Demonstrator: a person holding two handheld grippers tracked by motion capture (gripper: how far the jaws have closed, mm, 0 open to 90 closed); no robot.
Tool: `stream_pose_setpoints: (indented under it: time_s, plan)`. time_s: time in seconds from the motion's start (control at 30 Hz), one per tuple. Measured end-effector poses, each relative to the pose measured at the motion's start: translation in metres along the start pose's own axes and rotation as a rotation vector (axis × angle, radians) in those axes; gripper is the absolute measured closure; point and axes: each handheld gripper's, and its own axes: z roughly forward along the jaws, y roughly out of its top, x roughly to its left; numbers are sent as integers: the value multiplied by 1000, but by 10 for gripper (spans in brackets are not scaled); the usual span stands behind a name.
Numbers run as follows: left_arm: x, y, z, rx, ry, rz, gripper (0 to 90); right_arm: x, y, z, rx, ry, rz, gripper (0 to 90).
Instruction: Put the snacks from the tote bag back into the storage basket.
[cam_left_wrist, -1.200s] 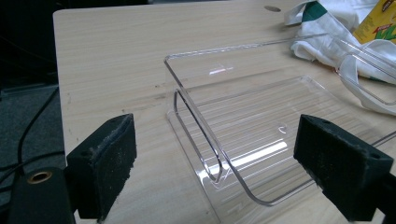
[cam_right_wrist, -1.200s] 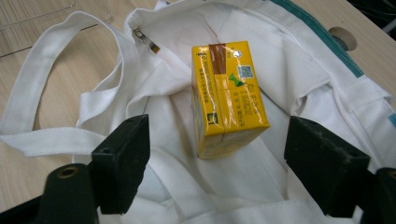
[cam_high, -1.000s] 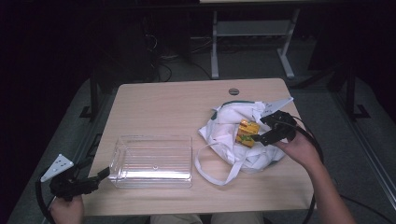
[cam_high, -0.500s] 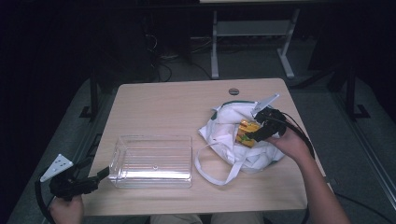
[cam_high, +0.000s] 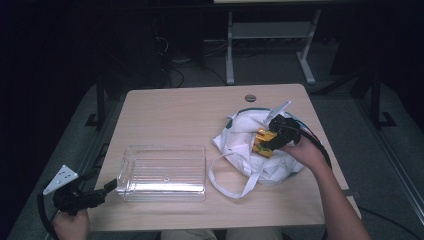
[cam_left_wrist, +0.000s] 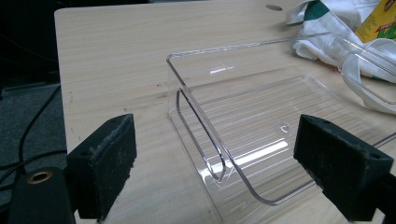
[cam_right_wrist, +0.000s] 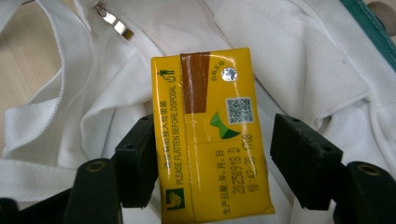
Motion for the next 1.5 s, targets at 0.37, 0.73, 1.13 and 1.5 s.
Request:
stream_pose_setpoints:
  time_s: [0.37, 0.73, 1.13, 1.5]
  plan:
    - [1, 0, -1, -5, 0, -4, 127, 2, 5, 7, 33, 17, -40, 446]
    - [2, -1, 0, -4, 0, -5, 127, 1, 4, 7, 30, 26, -79, 504]
    - [3, -1, -1, -5, 3, -14, 127, -4, 5, -1, 21, 43, -47, 514]
    - [3, -1, -2, -12, 3, -22, 127, -1, 18, -25, -33, 44, -51, 516]
